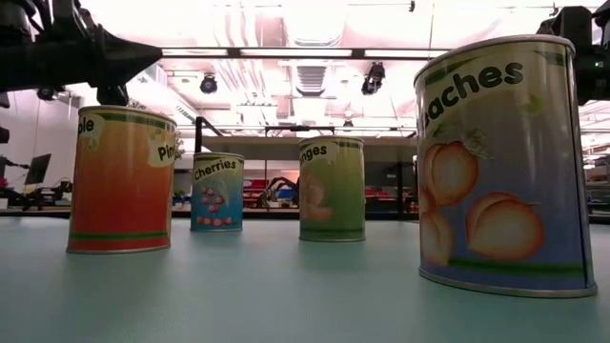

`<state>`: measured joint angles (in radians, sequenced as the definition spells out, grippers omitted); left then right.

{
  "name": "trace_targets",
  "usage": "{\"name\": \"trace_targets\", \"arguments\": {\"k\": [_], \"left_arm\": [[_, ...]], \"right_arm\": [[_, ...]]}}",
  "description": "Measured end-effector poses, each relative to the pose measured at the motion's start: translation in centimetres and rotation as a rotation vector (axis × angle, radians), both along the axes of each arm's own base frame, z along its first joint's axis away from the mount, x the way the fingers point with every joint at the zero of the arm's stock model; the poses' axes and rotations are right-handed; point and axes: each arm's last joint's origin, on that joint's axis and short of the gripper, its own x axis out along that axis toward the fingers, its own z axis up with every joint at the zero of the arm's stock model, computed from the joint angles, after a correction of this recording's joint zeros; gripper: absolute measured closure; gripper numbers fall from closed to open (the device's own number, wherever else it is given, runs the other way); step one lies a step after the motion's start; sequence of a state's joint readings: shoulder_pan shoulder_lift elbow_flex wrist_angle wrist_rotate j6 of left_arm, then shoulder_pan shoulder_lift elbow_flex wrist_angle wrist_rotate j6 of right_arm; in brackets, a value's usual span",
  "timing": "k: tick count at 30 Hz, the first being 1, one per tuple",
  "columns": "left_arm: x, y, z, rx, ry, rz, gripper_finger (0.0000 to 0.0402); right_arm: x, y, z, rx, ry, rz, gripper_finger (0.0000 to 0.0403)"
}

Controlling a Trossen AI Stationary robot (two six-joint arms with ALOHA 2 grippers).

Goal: Pick and place cans onto a shelf
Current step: Put the big canned oranges on the shelf

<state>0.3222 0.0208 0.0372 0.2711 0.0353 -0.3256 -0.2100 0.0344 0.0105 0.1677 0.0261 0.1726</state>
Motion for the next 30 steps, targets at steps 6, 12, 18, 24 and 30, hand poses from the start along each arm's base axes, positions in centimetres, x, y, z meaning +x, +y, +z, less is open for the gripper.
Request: {"name": "trace_targets", "arguments": {"k": [6,12,18,24,30], "left_arm": [[-0.1,0.0,0.4,0.011,-0.037,-0.001,0.0402],[-0.2,-0.1,0.5,-0.002,-0.060,-0.007,0.0402],[-0.5,-0.2,1.4,0.032,-0.154,-0.008,0.0402],[-0.6,-0.2,1.7,0.038,-0.179,-0.010,0.0402],[-0.8,-0.3,2.1,0.055,-0.230,-0.014,0.0402]], "right_arm": [[0.0,0.0,0.0,0.011,-0.002,0.002,0.0394],[0.0,0.0,0.2,-0.002,-0.024,0.000,0.0394],[-0.2,0.0,1.1,-0.069,-0.106,-0.011,0.0394],[-0.3,0.1,2.0,-0.138,-0.187,-0.026,0.0394],[0.1,0.0,2.4,-0.187,-0.208,-0.039,0.0394]]}}
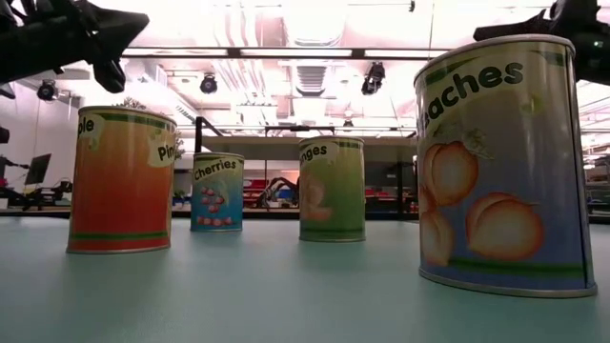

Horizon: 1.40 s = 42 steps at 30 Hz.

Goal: Pick and place cans onto a shelf
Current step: Put the big canned oranges on the shelf

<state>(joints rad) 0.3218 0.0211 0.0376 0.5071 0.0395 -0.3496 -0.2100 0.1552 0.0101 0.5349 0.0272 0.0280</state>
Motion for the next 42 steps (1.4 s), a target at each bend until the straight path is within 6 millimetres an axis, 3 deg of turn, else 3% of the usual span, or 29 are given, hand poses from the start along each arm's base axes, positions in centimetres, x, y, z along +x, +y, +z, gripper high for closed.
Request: {"name": "trace_targets", "arguments": {"k": [7,13,21,31,42], "left_arm": [[-0.5,-0.2,0.8,0.035,-0.090,-0.006,0.0402],[-0.8,-0.3,1.3,0.061,-0.141,0.000,0.0402],[-1.3,-0.7,3.8,0.176,-0.154,-0.028,0.0402],[0.8,-0.1,4.6,0.152,-0.046,-0.070,0.0402],[3.7,0.9,5.9,0.146,0.083,-0.055,0.0402]], "right_arm": [[1.1,-0.2,0.0,-0.020,0.037,-0.011,0.0394],[2.8,-0.6,1.1,-0.032,0.134,-0.020,0.0394],[4.6,-1.0,2.6,-0.045,0.186,-0.019,0.0394],[6.2,-0.5,4.3,-0.078,0.211,0.043,0.0394],[9.2,0.7,6.8,-0.093,0.424,0.138,0.0394]]}}
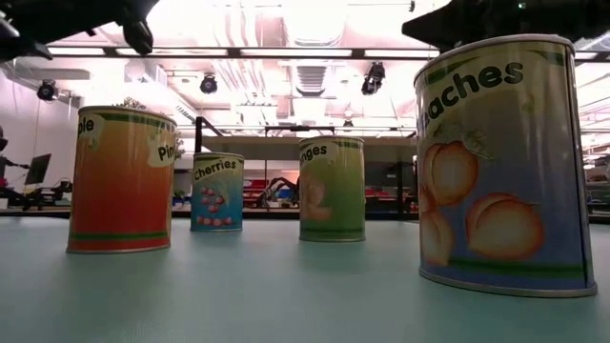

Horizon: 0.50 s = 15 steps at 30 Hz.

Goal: Pick and place cans onto a shelf
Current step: Put the big canned oranges on the shelf

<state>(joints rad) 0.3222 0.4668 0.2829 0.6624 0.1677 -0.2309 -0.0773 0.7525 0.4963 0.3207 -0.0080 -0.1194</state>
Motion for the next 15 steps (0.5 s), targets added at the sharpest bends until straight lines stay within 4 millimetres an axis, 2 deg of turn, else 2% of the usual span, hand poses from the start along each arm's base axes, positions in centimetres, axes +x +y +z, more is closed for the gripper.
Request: {"name": "trace_targets", "arguments": {"k": [10,15], "left_arm": [[0.6,0.2,1.3,0.081,0.048,0.045,0.0402],[0.6,0.2,1.6,0.078,0.056,0.044,0.0402]], "right_arm": [[2.5,2.1,1.4,0.034,0.217,0.094,0.0394],[3.4,3.3,1.5,0.063,0.303,0.098,0.0394]]}}
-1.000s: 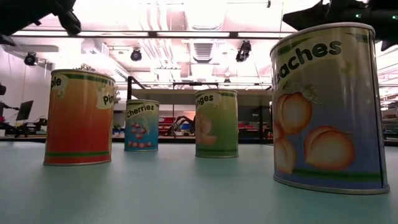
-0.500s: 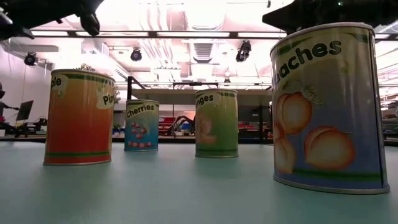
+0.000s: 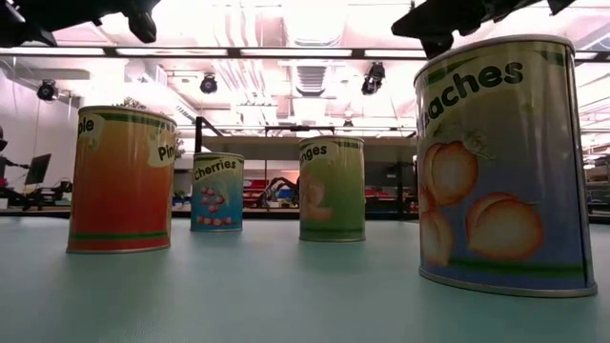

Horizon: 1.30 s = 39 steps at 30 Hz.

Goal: Pick and place cans onto a shelf
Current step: Put the big canned oranges on the shelf

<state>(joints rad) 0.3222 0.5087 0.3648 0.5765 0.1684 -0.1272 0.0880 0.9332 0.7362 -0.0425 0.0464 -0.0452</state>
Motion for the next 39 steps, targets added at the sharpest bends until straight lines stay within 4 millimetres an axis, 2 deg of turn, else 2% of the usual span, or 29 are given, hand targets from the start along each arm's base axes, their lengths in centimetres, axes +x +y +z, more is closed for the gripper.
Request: {"name": "trace_targets", "arguments": {"k": [11,20,31,39], "left_arm": [[0.0,0.0,-0.1,-0.009,0.010,-0.002,0.0402],[0.1,0.0,-0.2,-0.051,0.014,-0.021,0.0402],[0.1,0.0,-0.2,-0.053,0.021,-0.050,0.0402],[0.1,0.0,-0.2,-0.053,0.021,-0.050,0.0402]], "right_arm": [[1.1,2.0,0.5,-0.031,0.091,-0.047,0.0394],[3.1,2.8,1.4,-0.066,0.188,-0.024,0.0394],[6.0,3.4,0.0,-0.107,0.367,-0.019,0.0394],[6.9,3.6,-1.0,-0.130,0.404,-0.009,0.0394]]}}
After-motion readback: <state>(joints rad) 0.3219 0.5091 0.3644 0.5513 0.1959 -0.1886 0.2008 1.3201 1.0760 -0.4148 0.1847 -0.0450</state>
